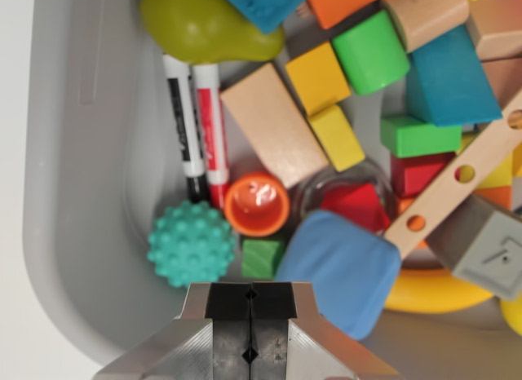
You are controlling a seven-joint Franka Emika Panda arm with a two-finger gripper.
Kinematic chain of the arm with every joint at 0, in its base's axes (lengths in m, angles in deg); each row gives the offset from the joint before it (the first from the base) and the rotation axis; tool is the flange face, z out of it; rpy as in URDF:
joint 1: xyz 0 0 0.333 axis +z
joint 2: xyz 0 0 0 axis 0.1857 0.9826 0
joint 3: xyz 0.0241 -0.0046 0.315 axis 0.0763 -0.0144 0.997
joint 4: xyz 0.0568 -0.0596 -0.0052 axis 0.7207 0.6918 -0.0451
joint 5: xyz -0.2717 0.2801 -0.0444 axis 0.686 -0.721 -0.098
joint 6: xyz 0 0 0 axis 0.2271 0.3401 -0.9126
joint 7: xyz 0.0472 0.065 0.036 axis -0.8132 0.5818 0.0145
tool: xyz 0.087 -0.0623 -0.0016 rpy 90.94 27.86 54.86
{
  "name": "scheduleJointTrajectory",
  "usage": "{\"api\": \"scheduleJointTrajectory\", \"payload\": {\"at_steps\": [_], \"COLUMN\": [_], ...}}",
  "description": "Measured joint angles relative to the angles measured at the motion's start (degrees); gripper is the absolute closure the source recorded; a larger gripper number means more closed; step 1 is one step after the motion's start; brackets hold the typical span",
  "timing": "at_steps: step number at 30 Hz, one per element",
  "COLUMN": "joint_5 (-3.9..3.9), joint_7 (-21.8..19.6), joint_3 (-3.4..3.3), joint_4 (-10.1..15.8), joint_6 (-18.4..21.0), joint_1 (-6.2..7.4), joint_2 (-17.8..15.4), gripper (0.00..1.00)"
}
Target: Pick an object from the bin
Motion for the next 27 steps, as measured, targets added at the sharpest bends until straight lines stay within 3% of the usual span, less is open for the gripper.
{"api": "scheduleJointTrajectory", "payload": {"at_steps": [13,27], "joint_5": [0.17,0.22], "joint_7": [-0.18,-0.23], "joint_3": [-0.05,-0.06], "joint_4": [-2.47,-3.18], "joint_6": [4.61,5.86], "joint_1": [0.0,0.0], "joint_2": [-1.98,-2.53], "gripper": [1.0,1.0]}}
